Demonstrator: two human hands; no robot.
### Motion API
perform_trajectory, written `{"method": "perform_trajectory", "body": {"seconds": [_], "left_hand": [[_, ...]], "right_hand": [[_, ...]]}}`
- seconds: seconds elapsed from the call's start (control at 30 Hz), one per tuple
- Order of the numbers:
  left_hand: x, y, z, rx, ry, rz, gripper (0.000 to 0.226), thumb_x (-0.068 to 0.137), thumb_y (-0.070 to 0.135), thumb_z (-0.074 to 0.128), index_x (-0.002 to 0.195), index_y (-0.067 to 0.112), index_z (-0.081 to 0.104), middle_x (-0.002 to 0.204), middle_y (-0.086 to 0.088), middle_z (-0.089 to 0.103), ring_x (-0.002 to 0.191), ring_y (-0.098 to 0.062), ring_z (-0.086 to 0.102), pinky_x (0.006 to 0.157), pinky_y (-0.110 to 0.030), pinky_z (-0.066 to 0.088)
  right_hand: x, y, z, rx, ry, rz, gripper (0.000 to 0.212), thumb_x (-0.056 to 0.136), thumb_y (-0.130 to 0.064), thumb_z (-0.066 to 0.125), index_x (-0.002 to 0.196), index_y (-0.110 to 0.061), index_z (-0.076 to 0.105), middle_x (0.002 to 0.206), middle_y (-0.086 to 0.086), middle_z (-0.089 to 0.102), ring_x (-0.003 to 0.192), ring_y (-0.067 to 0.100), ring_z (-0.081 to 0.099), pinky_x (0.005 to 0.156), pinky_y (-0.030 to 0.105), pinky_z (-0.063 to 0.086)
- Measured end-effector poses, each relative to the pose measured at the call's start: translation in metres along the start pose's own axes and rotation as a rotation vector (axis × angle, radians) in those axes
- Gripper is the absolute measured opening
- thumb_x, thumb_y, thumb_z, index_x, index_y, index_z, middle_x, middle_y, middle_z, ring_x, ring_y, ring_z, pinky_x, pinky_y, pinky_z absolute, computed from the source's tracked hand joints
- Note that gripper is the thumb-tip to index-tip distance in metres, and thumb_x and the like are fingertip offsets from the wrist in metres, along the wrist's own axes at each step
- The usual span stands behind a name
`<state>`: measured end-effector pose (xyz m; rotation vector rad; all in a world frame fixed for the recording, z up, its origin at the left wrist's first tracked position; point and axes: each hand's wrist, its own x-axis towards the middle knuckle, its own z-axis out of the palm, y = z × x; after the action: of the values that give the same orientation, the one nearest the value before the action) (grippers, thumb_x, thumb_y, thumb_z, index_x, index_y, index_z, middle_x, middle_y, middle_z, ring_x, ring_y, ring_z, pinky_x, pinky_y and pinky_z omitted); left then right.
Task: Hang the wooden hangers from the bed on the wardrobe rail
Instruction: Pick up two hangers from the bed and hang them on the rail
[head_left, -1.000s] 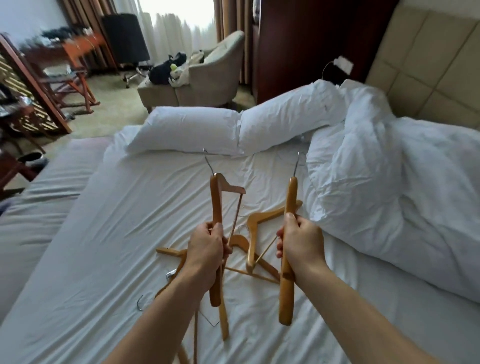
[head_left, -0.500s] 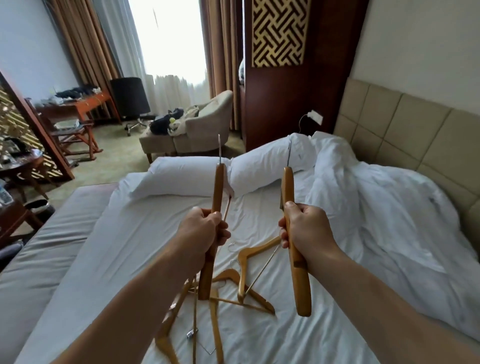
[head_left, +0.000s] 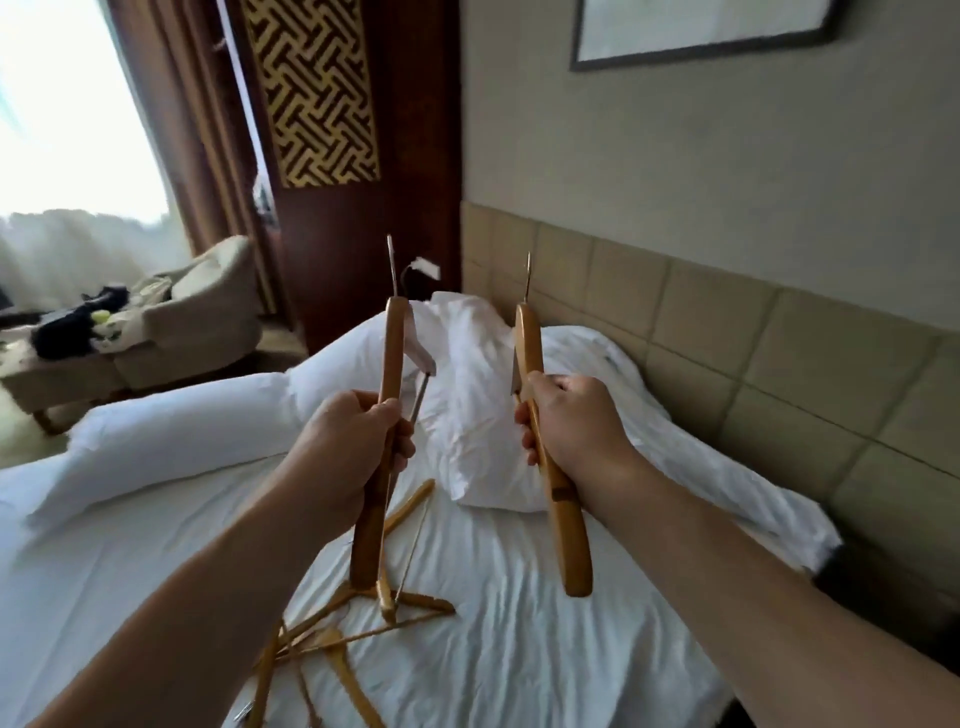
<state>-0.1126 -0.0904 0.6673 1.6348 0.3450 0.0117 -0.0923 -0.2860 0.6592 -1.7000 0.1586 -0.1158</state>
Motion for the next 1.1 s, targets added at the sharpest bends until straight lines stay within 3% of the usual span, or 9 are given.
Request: {"method": "perform_trajectory", "body": {"seconds": [0.27, 0.4, 0.5, 0.73, 0.87, 1.1], "left_hand": [[-0.068, -0.017, 0.043, 0.082, -0.325, 0.046, 0.027, 0.109, 0.011, 0.050, 0.098, -0.008, 0.066, 0.069, -0.014, 0.063, 0.051, -0.017, 0.057, 0.053, -0.030, 0.047], [-0.106, -0.010, 0.093, 0.071, -0.487, 0.062, 0.023, 0.109, 0.007, 0.050, 0.101, -0.009, 0.064, 0.074, -0.015, 0.062, 0.052, -0.016, 0.058, 0.050, -0.025, 0.050], [-0.143, 0.003, 0.135, 0.083, -0.640, 0.085, 0.026, 0.109, 0.009, 0.049, 0.096, -0.007, 0.065, 0.072, -0.014, 0.062, 0.059, -0.019, 0.056, 0.056, -0.029, 0.048], [-0.275, 0.017, 0.217, 0.104, -0.956, 0.158, 0.023, 0.107, 0.008, 0.052, 0.094, -0.005, 0.066, 0.070, -0.014, 0.063, 0.059, -0.018, 0.059, 0.053, -0.026, 0.051], [-0.368, 0.012, 0.241, 0.165, -1.133, 0.160, 0.025, 0.108, 0.010, 0.051, 0.101, -0.008, 0.067, 0.073, -0.015, 0.064, 0.059, -0.018, 0.059, 0.058, -0.028, 0.050], [-0.518, 0.006, 0.260, 0.283, -1.433, 0.175, 0.024, 0.107, 0.009, 0.053, 0.097, -0.005, 0.070, 0.059, -0.008, 0.065, 0.046, -0.011, 0.057, 0.045, -0.020, 0.050]], "right_hand": [[-0.120, 0.006, -0.095, 0.051, 0.318, 0.033, 0.038, 0.105, -0.025, 0.052, 0.073, -0.007, 0.063, 0.058, 0.004, 0.059, 0.042, 0.014, 0.053, 0.039, 0.025, 0.043], [-0.177, 0.005, -0.156, 0.044, 0.514, 0.049, 0.036, 0.105, -0.022, 0.051, 0.076, -0.005, 0.063, 0.067, 0.011, 0.061, 0.044, 0.016, 0.053, 0.039, 0.025, 0.043], [-0.227, -0.004, -0.202, 0.046, 0.655, 0.073, 0.034, 0.106, -0.022, 0.051, 0.086, 0.002, 0.065, 0.070, 0.014, 0.061, 0.044, 0.016, 0.053, 0.038, 0.025, 0.044], [-0.373, -0.016, -0.292, 0.051, 0.893, 0.103, 0.034, 0.109, -0.029, 0.050, 0.107, 0.000, 0.068, 0.077, 0.009, 0.066, 0.049, 0.011, 0.061, 0.045, 0.025, 0.051], [-0.460, -0.017, -0.329, 0.066, 1.037, 0.101, 0.032, 0.108, -0.028, 0.052, 0.103, -0.001, 0.068, 0.065, 0.005, 0.064, 0.040, 0.009, 0.057, 0.040, 0.023, 0.049], [-0.608, -0.025, -0.365, 0.078, 1.303, 0.113, 0.037, 0.108, -0.021, 0.050, 0.083, 0.003, 0.064, 0.058, 0.011, 0.059, 0.032, 0.014, 0.051, 0.034, 0.020, 0.041]]}}
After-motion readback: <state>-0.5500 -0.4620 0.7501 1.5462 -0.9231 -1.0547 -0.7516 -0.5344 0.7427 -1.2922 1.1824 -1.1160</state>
